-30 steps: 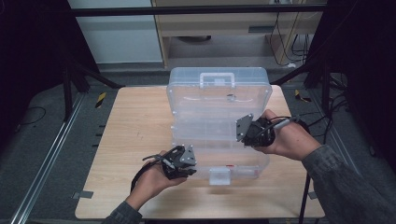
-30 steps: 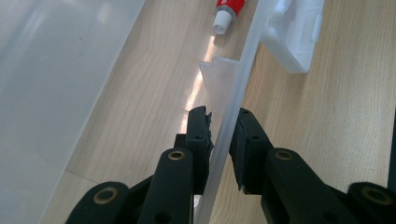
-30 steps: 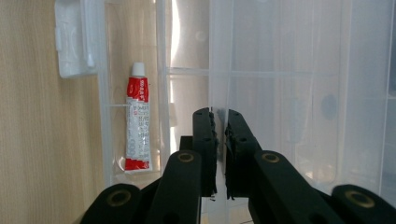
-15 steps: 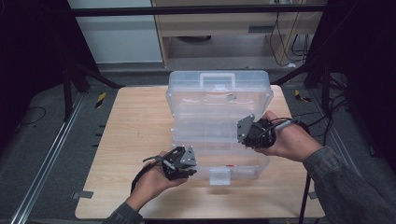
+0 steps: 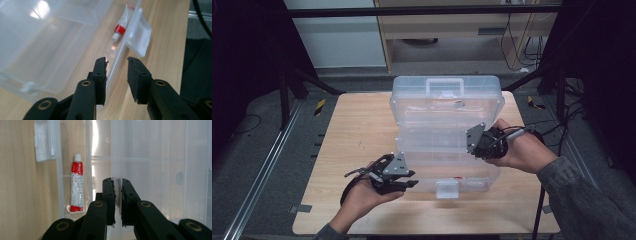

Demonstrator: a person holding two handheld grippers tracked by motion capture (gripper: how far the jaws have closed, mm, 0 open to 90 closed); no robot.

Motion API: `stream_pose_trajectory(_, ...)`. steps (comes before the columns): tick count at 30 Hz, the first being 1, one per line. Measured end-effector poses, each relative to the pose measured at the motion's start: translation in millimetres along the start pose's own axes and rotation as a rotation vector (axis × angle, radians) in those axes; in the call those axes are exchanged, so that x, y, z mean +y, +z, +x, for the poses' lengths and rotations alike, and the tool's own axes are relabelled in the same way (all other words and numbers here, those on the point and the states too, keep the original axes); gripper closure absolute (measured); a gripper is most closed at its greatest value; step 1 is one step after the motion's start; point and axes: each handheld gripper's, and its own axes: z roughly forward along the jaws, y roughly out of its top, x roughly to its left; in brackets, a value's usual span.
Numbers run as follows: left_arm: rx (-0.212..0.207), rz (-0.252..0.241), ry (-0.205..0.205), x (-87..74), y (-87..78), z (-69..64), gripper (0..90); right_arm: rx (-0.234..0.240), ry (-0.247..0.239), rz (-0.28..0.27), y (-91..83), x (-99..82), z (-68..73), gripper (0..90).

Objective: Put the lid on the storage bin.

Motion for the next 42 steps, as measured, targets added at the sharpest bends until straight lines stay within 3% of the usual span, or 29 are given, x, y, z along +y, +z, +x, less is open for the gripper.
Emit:
stream_pose_trajectory(3, 0.010, -0.055, -0.030, 5.4, -21.0, 4.8, 73.7, 0.001, 0.000, 0.000, 0.1, 0.0, 0.1, 83.5)
stream_pose_trajectory(4, 0.024, -0.093, -0.059, 9.0, -35.2, 12.1, 78.2, 0.001, 0.001, 0.001, 0.2, 0.1, 0.4, 83.4)
stream_pose_trajectory(5, 0.024, -0.093, -0.059, 9.0, -35.2, 12.1, 80.1, 0.001, 0.001, 0.001, 0.2, 0.1, 0.4, 83.4)
stream_pose_trajectory(10, 0.092, -0.134, -0.138, 17.0, -60.8, 40.6, 87.1, 0.002, 0.000, -0.002, 0.5, -0.3, 0.6, 83.2)
stream_pose_trajectory(13, 0.105, -0.167, -0.196, 22.5, -68.1, 59.3, 89.2, 0.001, 0.002, -0.006, 0.6, -0.8, 1.0, 83.1)
stream_pose_trajectory(14, 0.119, -0.173, -0.222, 26.5, -70.1, 71.5, 89.3, 0.002, 0.001, -0.007, 0.6, -1.0, 1.3, 83.0)
stream_pose_trajectory(15, 0.119, -0.173, -0.222, 26.5, -70.1, 71.5, 89.3, 0.002, 0.001, -0.007, 0.6, -1.0, 1.3, 83.0)
stream_pose_trajectory(19, 0.124, -0.194, -0.275, 33.2, -68.4, 92.1, 89.4, 0.002, 0.000, -0.010, 0.9, -1.4, 2.1, 82.9)
stream_pose_trajectory(24, 0.116, -0.208, -0.312, 34.5, -60.7, 101.1, 89.4, -0.001, 0.001, -0.018, 1.0, -3.3, 3.2, 82.5)
stream_pose_trajectory(26, 0.131, -0.212, -0.318, 35.2, -58.9, 102.6, 89.4, 0.002, -0.002, -0.023, 1.4, -4.2, 4.2, 82.3)
stream_pose_trajectory(42, 0.151, -0.244, -0.337, 31.2, -63.2, 104.1, 89.5, -0.001, -0.008, -0.020, 3.9, -5.1, 12.7, 82.2)
